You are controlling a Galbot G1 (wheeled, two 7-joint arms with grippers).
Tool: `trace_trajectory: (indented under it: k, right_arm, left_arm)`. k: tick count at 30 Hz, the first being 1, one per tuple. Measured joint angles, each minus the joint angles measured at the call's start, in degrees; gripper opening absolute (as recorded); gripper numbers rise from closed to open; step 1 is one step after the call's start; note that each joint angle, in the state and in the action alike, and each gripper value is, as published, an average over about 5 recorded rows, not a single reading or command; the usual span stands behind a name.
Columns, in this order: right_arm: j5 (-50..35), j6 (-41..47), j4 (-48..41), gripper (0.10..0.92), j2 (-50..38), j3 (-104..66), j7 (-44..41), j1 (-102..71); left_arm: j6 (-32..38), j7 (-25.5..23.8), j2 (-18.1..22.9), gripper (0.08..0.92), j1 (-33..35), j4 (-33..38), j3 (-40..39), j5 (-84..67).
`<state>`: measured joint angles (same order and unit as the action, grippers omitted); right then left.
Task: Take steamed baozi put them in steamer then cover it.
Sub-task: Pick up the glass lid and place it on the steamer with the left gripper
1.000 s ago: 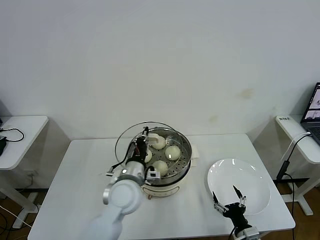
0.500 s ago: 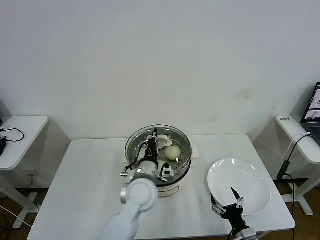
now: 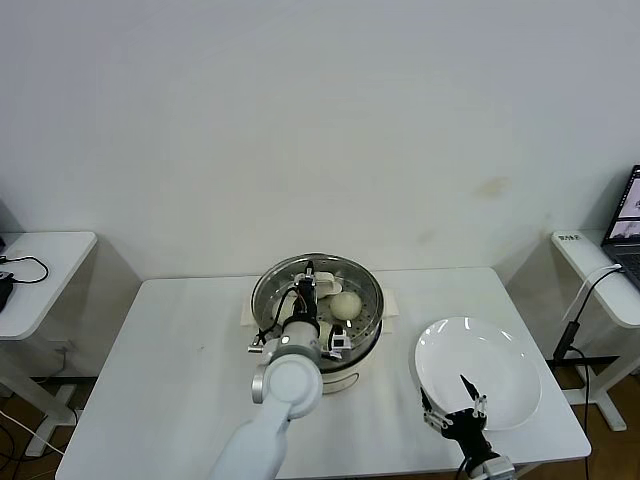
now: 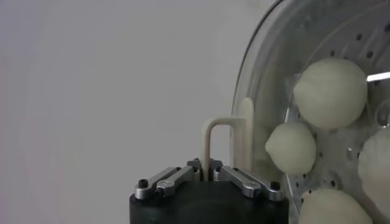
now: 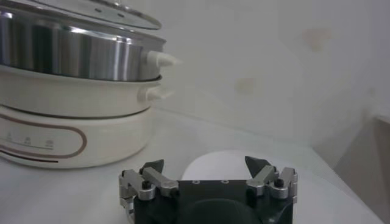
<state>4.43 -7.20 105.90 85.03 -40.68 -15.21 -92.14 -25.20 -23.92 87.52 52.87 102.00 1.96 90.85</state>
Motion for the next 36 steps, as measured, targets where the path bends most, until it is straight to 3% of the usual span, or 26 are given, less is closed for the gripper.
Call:
trace_trajectory:
  k: [26, 36]
  right_arm:
    - [-1.25, 0.14, -0.33, 0.823, -0.58, 0.87, -0.32, 0.17]
    - [-1.18, 0.14, -0.38, 0.823, -0.55, 1.06, -0.37, 0.07]
  left_arm:
    - [0.76, 1.75, 2.32, 0.150, 0.82, -2.36, 0.63, 1.67]
    - [0.92, 2.20, 2.07, 0.412, 2.27, -0.06, 0.06, 1.30]
